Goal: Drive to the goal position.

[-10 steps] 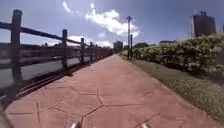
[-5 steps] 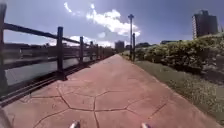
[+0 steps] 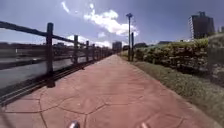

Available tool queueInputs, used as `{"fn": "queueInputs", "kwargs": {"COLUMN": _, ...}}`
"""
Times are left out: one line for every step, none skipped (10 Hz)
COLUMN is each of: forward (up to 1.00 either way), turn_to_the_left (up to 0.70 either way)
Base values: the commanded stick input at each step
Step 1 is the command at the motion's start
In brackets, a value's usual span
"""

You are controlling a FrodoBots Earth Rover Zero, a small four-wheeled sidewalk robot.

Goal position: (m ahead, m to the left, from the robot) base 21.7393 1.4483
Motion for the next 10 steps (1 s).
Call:
{"fn": "queueInputs", "kwargs": {"forward": 0.85, "turn_to_the_left": 0.0}}
{"fn": "queueInputs", "kwargs": {"forward": 0.85, "turn_to_the_left": 0.0}}
{"fn": "queueInputs", "kwargs": {"forward": 0.85, "turn_to_the_left": 0.0}}
{"fn": "queueInputs", "kwargs": {"forward": 0.85, "turn_to_the_left": 0.0}}
{"fn": "queueInputs", "kwargs": {"forward": 0.85, "turn_to_the_left": 0.0}}
{"fn": "queueInputs", "kwargs": {"forward": 0.85, "turn_to_the_left": 0.0}}
{"fn": "queueInputs", "kwargs": {"forward": 0.85, "turn_to_the_left": 0.0}}
{"fn": "queueInputs", "kwargs": {"forward": 0.85, "turn_to_the_left": 0.0}}
{"fn": "queueInputs", "kwargs": {"forward": 0.85, "turn_to_the_left": 0.0}}
{"fn": "queueInputs", "kwargs": {"forward": 0.85, "turn_to_the_left": 0.0}}
